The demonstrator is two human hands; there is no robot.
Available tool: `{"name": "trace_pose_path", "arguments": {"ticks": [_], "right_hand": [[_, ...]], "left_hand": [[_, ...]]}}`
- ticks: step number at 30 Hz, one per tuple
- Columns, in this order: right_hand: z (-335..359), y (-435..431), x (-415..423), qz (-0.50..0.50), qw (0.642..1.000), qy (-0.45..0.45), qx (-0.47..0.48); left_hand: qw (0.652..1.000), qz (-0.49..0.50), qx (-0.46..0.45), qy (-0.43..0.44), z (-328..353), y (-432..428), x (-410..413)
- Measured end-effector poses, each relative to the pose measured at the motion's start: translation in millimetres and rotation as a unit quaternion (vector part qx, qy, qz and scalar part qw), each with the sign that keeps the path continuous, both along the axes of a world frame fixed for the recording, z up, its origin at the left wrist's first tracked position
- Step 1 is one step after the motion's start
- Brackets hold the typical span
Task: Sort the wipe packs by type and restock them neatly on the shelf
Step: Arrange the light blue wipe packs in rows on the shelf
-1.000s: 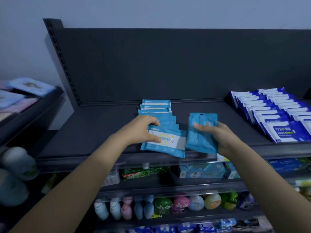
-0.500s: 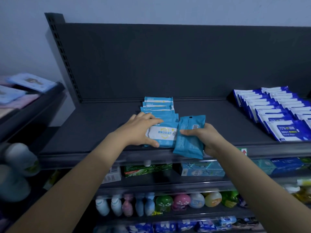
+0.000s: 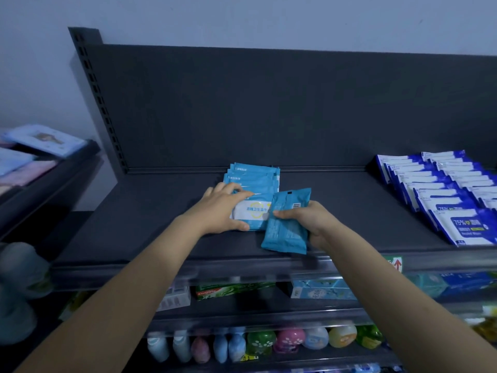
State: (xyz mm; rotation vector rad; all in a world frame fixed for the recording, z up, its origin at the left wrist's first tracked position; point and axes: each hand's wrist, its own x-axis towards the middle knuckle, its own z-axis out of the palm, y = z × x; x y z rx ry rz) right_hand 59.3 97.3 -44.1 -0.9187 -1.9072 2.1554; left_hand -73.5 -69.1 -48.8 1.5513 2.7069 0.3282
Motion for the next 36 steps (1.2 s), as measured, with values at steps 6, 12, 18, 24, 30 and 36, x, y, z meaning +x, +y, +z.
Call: {"name": "trace_pose_path", "arguments": {"ticks": [6,12,18,24,30,36], "right_hand": [[-1,7,10,-0.042,0.999,0.021,-0.005],[-5,7,23,-0.075,0.994,0.056,-0.055],[-1,-2,29,-0.042,0.98,0.134,-0.138],[7,-21,22,0.026,0.968,0.14,-0.205],[17,-27,19,0.075,0.977,0.039,-0.197],[20,-21,26,0.077,0.986,0.044,-0.142]], "left_hand": [[1.0,-0.019,0.0,-0.017,-2,-6,9],[0.997,0.028,0.004,-0.071,-4,-13,4],[0.967,0.033,0.192,-0.165,-5,-9,32],[0.881,-0.096,0.219,-0.408,8,-10,59],[0.941,-0.055,0.278,-0.184,9,-14,61],[0.872,-0.037,0.343,-0.349,12,-16,63]]}}
